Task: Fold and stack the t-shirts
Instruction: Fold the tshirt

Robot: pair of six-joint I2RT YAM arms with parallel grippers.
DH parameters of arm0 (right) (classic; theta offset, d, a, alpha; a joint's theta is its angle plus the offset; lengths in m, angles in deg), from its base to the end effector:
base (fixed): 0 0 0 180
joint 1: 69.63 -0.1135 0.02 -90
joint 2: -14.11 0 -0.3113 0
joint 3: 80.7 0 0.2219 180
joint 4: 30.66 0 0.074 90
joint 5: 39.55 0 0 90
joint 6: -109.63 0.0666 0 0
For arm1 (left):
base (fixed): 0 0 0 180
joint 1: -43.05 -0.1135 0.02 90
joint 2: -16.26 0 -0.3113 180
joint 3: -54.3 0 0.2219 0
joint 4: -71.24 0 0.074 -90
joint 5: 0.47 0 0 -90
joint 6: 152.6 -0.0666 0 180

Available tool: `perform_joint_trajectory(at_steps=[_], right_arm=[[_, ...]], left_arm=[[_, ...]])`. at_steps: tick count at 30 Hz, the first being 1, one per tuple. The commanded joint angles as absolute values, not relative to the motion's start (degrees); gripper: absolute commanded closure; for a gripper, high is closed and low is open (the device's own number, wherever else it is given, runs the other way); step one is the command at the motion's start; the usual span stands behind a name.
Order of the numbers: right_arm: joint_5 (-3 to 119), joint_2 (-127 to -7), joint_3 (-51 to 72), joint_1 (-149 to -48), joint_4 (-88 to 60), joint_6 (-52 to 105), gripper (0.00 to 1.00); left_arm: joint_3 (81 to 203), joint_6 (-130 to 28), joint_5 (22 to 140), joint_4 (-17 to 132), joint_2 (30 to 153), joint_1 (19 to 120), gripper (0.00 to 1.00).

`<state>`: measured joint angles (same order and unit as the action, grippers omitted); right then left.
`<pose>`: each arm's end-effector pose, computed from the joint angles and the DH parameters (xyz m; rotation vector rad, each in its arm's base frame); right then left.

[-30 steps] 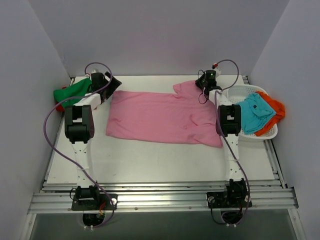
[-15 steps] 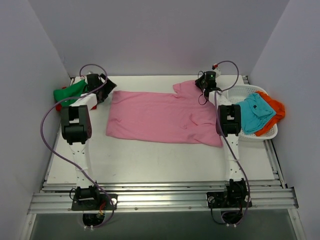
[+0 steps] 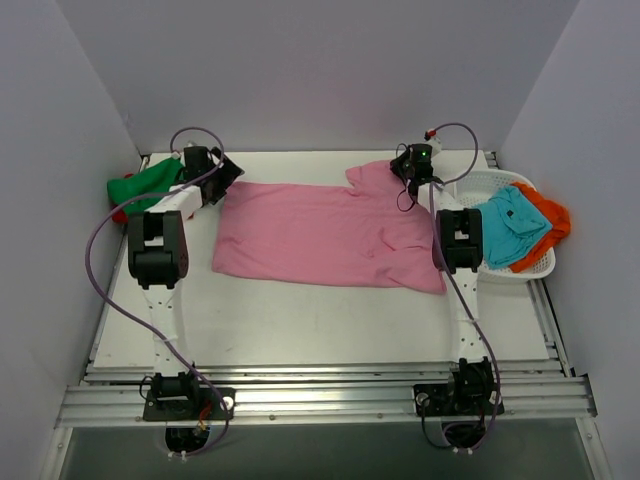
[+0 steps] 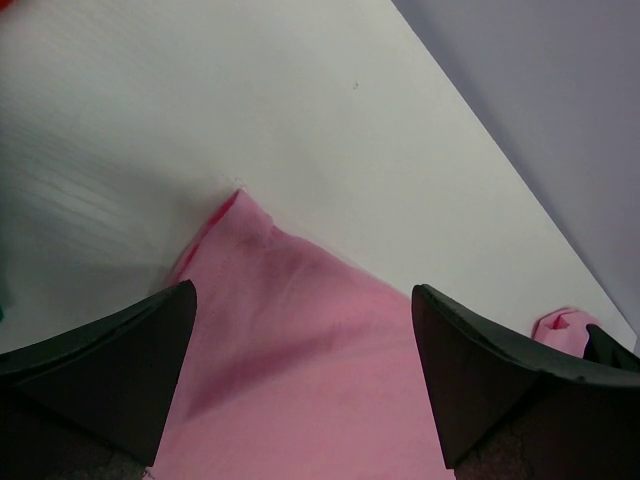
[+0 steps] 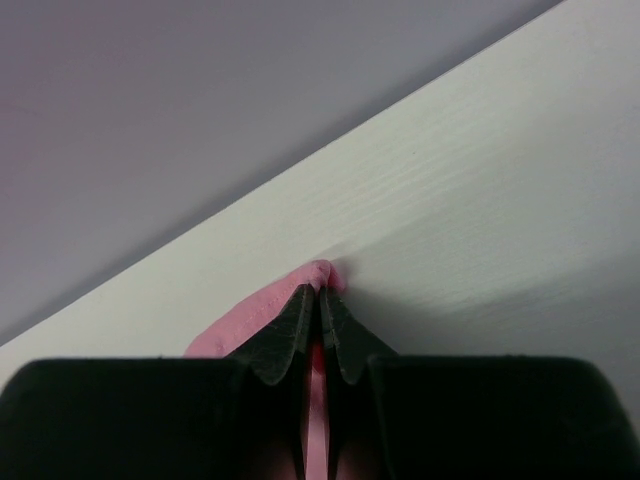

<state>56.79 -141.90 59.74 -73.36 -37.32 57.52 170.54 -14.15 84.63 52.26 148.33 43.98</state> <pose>0.6548 0.0501 0.1588 0.4384 1.7116 0.6277 0.5571 -0.0147 0.2039 -0.8548 2.0658 -0.5749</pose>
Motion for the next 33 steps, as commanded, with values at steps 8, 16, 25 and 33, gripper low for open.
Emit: perform_joint_trajectory(at_steps=[8, 16, 25, 33], right_arm=[[57.2, -139.6, 56.3, -73.0, -32.3, 56.6, 1.0], [57.3, -139.3, 55.1, -72.9, -32.7, 56.7, 1.0], [57.4, -137.4, 51.4, -72.4, -34.8, 57.1, 1.0], [58.0, -135.6, 47.3, -71.9, -37.2, 57.7, 1.0]], left_arm=[[176.4, -14.5, 86.7, 50.8, 152.1, 45.2, 0.08], [177.9, -15.1, 91.0, 47.6, 153.2, 45.3, 0.11], [180.9, -14.6, 92.7, 43.6, 155.8, 45.4, 0.36], [183.3, -14.3, 93.2, 41.0, 157.6, 45.3, 0.54]])
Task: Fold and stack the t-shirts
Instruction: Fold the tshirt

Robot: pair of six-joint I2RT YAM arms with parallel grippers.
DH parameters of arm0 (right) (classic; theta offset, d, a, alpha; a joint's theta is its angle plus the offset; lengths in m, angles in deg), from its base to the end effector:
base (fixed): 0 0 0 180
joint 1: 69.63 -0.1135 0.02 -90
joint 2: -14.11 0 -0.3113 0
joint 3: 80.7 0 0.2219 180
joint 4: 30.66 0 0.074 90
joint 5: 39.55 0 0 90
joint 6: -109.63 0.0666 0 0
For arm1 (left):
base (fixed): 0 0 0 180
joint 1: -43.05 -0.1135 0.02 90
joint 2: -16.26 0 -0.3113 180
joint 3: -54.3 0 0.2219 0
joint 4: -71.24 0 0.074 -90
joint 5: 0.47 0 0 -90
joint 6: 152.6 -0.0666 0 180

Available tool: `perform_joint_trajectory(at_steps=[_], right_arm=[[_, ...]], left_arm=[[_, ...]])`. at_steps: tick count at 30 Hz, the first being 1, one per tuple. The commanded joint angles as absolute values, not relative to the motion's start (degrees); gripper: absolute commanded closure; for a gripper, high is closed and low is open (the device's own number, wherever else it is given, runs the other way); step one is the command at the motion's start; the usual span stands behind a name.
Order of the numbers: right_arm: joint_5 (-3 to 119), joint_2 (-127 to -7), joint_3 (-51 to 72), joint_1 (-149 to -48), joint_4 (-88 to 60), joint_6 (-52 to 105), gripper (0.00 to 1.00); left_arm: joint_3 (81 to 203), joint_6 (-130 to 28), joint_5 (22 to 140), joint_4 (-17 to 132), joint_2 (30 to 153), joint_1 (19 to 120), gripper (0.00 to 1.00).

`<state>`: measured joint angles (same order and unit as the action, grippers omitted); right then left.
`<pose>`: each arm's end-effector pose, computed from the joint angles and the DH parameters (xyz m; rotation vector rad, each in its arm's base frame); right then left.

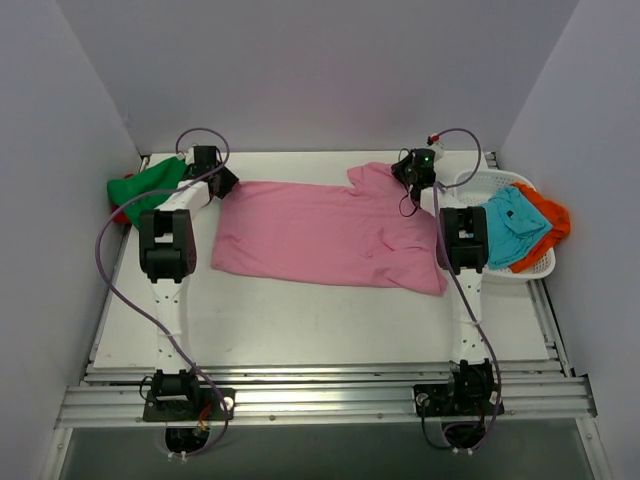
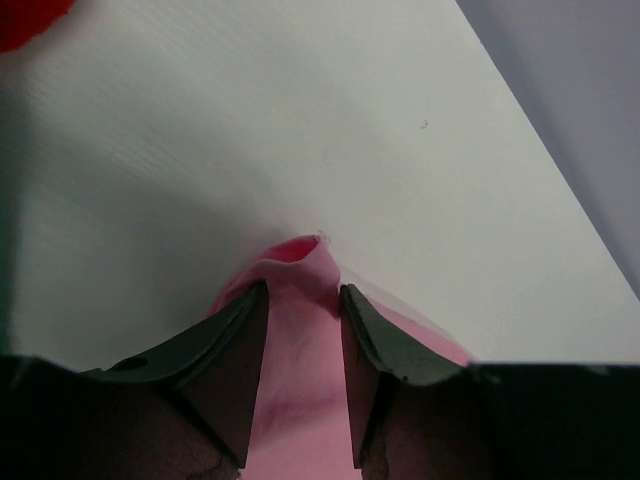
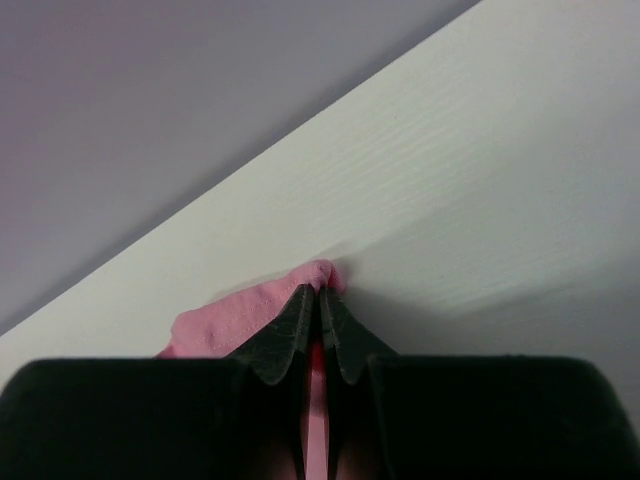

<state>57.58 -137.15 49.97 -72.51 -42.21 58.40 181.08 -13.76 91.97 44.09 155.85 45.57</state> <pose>0.6378 0.0404 0.1631 0.4553 1.7110 0.6394 0.5807 -0.0227 0.1758 -0.9269 2.1086 -0.4216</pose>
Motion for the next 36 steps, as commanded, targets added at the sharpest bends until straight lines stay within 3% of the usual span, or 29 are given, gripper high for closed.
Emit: perform_joint_trajectory(at_steps=[1, 8, 12, 22, 36], right_arm=[[58.2, -135.5, 47.0, -71.9, -37.3, 57.7, 1.0], [58.9, -135.8, 46.3, -71.9, -38.2, 58.0, 1.0], [59.1, -135.9, 46.7, -71.9, -37.9, 58.0, 1.0], [59.4, -132.2, 47.3, -71.9, -36.9, 57.5, 1.0], [58.9, -122.5, 44.0, -73.9, -35.1, 54.9, 1.0]], left_arm=[[183.4, -14.3, 93.2, 41.1, 157.8, 45.3, 0.56], [184.8, -14.4, 93.5, 40.7, 158.7, 45.3, 0.88], [186.1, -14.4, 93.3, 40.9, 159.6, 45.0, 0.97], [187.7, -15.6, 93.0, 42.0, 158.1, 44.9, 0.98], [179.9, -17.2, 91.9, 46.2, 148.7, 45.4, 0.98]])
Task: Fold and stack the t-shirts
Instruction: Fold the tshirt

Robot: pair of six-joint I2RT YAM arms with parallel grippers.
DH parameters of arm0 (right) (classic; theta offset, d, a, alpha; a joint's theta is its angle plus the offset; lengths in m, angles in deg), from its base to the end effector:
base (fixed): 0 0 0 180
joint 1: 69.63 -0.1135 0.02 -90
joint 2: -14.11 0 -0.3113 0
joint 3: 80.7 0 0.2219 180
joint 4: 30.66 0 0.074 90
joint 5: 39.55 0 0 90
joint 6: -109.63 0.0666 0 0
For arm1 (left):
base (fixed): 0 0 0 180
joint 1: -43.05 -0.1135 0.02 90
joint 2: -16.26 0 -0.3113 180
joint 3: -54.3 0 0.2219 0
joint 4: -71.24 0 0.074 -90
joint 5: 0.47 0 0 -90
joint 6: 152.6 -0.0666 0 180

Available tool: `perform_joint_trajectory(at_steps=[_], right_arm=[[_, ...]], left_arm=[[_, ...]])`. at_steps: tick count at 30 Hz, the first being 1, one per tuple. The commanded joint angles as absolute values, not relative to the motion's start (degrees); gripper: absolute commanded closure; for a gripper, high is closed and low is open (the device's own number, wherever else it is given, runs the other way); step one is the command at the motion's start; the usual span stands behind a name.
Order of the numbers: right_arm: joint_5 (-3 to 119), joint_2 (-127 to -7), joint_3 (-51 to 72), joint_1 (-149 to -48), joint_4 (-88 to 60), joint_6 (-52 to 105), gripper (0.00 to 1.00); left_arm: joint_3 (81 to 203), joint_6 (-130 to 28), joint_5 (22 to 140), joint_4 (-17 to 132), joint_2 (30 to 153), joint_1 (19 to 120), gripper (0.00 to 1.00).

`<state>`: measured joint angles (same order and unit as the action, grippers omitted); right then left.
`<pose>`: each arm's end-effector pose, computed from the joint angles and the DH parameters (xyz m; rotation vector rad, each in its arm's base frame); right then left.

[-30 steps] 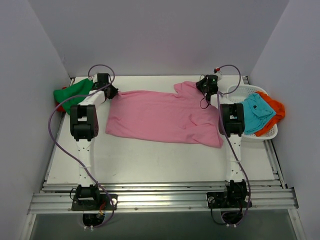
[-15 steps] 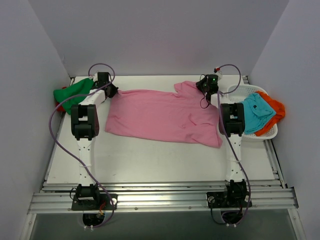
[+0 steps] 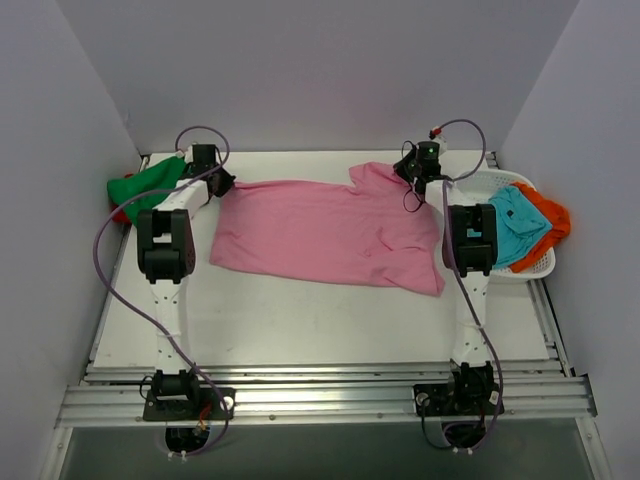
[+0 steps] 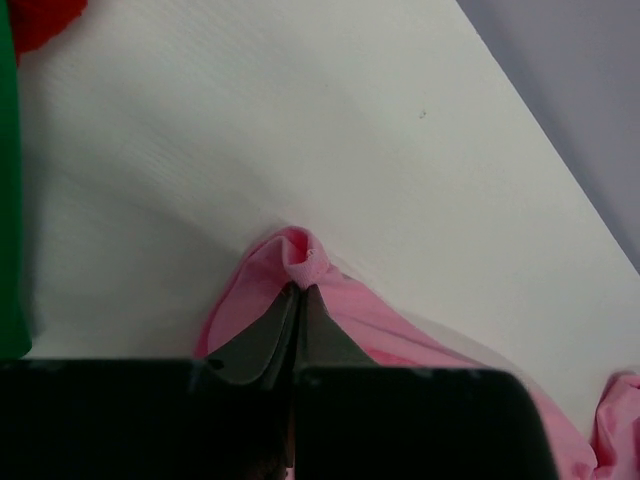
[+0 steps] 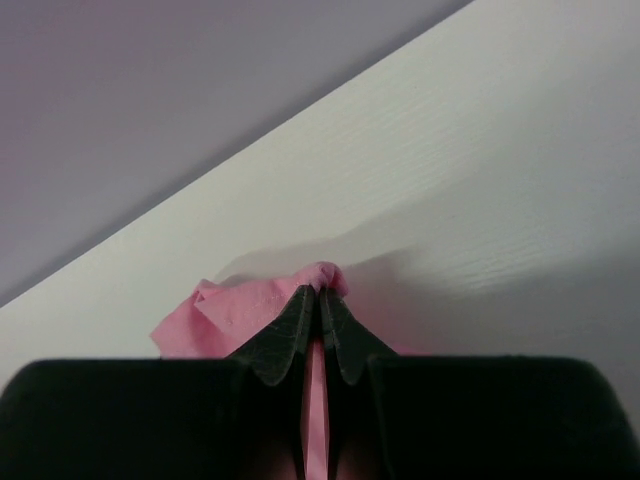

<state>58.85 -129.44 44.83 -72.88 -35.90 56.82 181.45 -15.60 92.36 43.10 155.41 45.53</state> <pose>0.6163 0.0447 0.1989 0.4323 1.7852 0.6325 0.5795 -0.0218 0.1804 -0.8964 2.1203 -0.3961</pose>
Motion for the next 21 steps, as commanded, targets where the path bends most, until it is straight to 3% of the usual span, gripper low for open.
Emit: perform_joint_trajectory(at_steps=[1, 21], right_arm=[[58.7, -121.3, 43.5, -74.1, -34.9, 54.7, 1.0], [53.2, -97.9, 16.7, -78.2, -37.9, 53.6, 1.0]], left_arm=[[179.3, -17.4, 92.0, 46.8, 148.2, 45.4, 0.98], [156.3, -19.4, 90.8, 51.9, 129.0, 44.5, 0.98]])
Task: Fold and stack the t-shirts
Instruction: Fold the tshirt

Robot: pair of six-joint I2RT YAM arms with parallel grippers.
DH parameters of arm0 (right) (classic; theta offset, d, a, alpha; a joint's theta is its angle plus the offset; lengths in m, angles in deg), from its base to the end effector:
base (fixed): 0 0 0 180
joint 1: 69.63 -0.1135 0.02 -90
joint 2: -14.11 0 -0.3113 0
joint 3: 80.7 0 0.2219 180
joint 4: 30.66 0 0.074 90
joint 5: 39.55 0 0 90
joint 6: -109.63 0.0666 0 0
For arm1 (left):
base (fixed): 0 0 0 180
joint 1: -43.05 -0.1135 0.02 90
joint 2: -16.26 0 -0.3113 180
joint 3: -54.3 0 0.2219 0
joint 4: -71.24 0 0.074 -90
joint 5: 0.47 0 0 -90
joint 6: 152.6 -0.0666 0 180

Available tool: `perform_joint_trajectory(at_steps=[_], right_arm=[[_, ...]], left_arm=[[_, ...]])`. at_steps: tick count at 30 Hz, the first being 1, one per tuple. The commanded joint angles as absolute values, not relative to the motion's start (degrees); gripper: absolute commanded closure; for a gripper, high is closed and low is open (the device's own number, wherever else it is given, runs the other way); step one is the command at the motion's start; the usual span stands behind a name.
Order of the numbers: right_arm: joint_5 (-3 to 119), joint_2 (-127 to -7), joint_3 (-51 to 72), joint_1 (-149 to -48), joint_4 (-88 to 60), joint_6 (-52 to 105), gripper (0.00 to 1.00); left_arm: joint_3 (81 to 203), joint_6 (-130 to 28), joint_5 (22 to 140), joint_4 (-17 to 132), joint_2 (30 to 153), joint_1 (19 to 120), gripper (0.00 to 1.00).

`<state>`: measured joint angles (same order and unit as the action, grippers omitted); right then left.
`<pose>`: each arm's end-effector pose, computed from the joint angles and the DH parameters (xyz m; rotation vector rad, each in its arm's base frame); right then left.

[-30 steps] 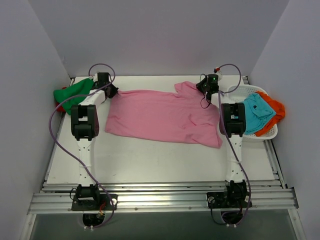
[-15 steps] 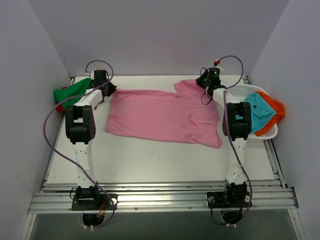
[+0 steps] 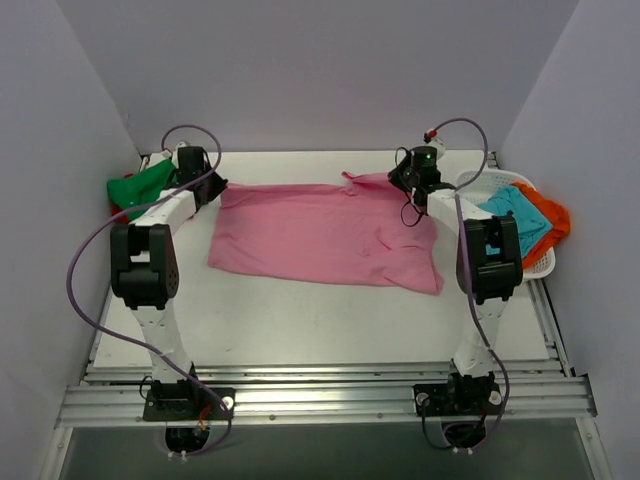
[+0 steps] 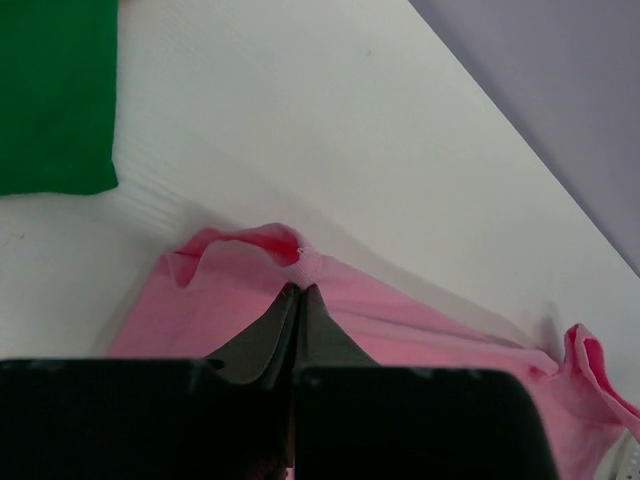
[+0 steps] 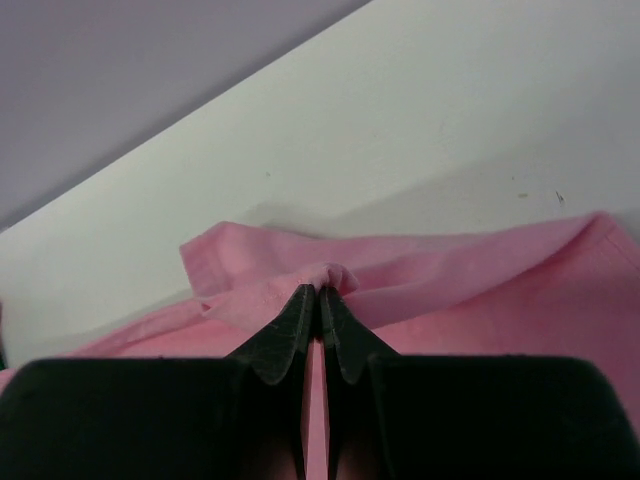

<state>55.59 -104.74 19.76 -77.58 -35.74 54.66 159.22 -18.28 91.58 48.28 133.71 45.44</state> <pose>0.5115 0.0775 0.2839 0.3680 1.8079 0.6113 0.4942 -0.0182 0.2600 -0.8138 2.0667 -0.4171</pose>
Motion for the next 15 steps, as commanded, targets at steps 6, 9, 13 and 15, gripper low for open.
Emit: perform_joint_trajectory(at_steps=[6, 9, 13, 15], right_arm=[[51.2, -89.2, 7.0, -78.9, -38.3, 53.5, 1.0], [50.6, -84.8, 2.8, -79.2, -38.3, 53.5, 1.0], [48.4, -78.3, -2.6, -79.6, -37.6, 53.4, 1.0], [47.6, -74.8, -6.3, -79.6, -37.4, 53.5, 1.0]], left_arm=[[149.3, -19.4, 90.5, 54.0, 124.1, 44.1, 0.98], [146.4, -19.4, 90.4, 54.6, 122.3, 44.0, 0.98], [143.4, -19.5, 90.2, 54.6, 120.5, 43.7, 0.98], [142.1, -19.5, 90.1, 56.4, 120.2, 43.4, 0.98]])
